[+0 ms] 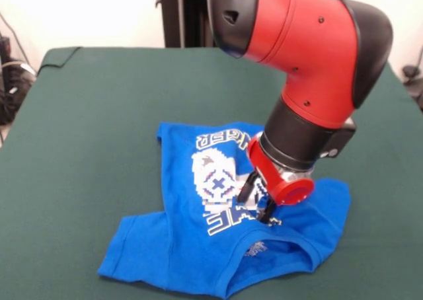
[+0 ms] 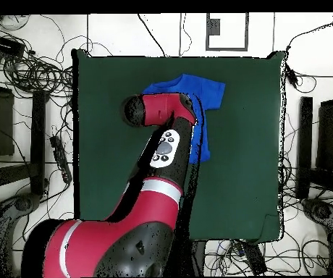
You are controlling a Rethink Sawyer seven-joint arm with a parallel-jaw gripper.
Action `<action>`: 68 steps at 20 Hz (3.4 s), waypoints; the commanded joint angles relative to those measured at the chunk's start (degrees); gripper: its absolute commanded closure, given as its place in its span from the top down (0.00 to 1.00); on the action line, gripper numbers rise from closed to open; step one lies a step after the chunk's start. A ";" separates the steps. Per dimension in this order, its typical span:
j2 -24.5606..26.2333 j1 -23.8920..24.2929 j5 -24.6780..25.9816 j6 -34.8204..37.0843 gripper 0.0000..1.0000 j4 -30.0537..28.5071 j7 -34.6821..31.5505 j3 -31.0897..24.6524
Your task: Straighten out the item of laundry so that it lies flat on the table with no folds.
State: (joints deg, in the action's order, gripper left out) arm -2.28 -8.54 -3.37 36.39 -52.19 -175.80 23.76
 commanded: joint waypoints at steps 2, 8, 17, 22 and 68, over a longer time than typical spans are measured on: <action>4.57 -2.98 -2.19 -3.35 1.00 1.60 -6.17 -5.66; -2.11 -2.31 -3.53 7.85 1.00 -2.62 -1.70 -7.72; -13.32 -1.56 -2.08 11.60 1.00 -11.96 3.96 -8.66; -15.07 -1.11 -1.52 10.70 1.00 -14.91 3.61 -9.34; 9.20 -7.68 -5.63 0.72 1.00 -7.01 -16.48 9.63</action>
State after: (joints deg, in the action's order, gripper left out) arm 1.12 -15.55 -4.78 41.09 -59.22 -175.82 35.93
